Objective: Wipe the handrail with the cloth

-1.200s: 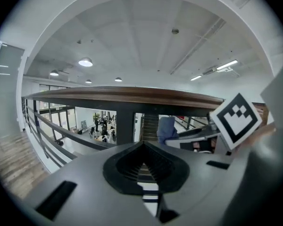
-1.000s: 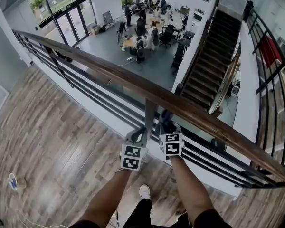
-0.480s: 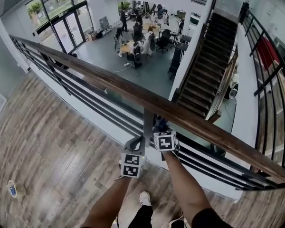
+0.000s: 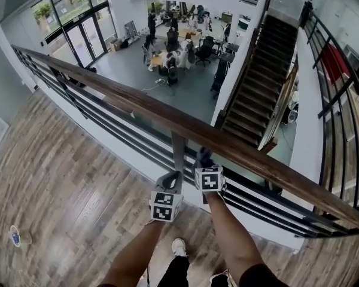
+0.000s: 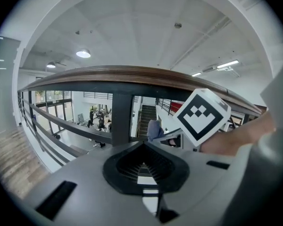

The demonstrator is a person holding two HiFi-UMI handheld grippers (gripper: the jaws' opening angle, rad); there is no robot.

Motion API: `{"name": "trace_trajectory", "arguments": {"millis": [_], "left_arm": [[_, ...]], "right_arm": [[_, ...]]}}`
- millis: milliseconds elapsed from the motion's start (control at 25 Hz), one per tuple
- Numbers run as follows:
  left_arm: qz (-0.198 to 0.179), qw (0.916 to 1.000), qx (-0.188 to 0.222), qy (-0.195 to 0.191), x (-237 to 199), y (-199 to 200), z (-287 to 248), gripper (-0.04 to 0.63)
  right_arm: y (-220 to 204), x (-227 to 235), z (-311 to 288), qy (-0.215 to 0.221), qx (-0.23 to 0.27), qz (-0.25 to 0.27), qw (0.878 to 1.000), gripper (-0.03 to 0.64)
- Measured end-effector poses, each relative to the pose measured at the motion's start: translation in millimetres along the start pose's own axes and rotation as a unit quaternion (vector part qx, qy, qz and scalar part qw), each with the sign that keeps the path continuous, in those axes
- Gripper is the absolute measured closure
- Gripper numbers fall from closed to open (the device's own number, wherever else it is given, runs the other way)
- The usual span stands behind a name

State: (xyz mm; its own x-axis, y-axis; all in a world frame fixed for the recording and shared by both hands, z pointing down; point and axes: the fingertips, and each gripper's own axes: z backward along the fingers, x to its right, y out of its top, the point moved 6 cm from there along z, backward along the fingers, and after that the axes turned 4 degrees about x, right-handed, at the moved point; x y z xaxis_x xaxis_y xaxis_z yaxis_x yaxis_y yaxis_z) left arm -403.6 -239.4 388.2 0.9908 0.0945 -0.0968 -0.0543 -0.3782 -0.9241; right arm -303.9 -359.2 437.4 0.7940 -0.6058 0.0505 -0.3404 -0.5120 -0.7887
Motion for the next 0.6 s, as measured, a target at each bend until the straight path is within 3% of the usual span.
{"name": "trace_trajectory", "arguments": {"millis": [240, 600], "left_arm": [[-0.003, 0.9999, -0.009, -0.005, 27.3, -7.4, 3.3, 0.597], [-0.012, 0.9994, -0.020, -0.026, 77.4, -11.7, -16.7, 0.597]], "right_arm": [[-15.3, 27.0, 23.0, -0.002, 0.006, -0.027, 1.000, 0.515], [-46.8, 70.5, 62.3, -0.014, 0.004, -0.008, 1.000, 0.515]]}}
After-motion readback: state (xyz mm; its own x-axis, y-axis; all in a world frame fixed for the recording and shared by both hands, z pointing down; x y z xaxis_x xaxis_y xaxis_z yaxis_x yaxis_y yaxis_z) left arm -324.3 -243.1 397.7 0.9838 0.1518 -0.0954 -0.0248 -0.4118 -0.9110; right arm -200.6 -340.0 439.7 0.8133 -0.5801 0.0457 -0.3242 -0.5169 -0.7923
